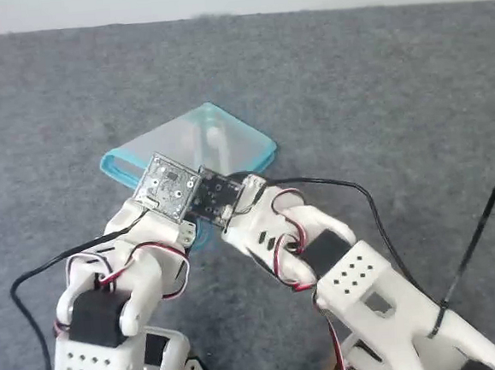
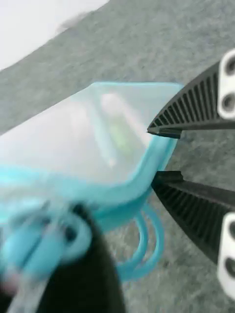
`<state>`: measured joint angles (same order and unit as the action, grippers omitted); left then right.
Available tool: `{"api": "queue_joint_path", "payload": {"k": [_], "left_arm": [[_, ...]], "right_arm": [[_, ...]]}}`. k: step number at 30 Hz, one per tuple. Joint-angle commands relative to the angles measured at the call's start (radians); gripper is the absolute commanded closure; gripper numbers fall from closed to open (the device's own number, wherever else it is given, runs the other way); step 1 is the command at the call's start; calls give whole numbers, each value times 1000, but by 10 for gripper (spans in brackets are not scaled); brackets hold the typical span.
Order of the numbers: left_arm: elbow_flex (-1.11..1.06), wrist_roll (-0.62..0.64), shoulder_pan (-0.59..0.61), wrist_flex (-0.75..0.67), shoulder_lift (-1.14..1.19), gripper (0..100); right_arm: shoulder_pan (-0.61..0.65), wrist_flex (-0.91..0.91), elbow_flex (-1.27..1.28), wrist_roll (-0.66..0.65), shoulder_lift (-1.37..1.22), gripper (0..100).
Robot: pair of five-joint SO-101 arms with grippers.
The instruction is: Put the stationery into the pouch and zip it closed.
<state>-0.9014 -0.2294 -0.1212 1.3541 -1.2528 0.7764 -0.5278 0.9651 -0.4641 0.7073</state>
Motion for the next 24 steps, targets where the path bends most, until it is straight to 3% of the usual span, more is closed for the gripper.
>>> {"api": "queue_joint_path", "payload": {"k": [1,24], "left_arm": [[87,-21,5,29,18,991],[114,-64,11,92,18,991]], "right_arm": [[28,4,-26,-40,15,876],[117,-93,-12,-69,33,876]]}}
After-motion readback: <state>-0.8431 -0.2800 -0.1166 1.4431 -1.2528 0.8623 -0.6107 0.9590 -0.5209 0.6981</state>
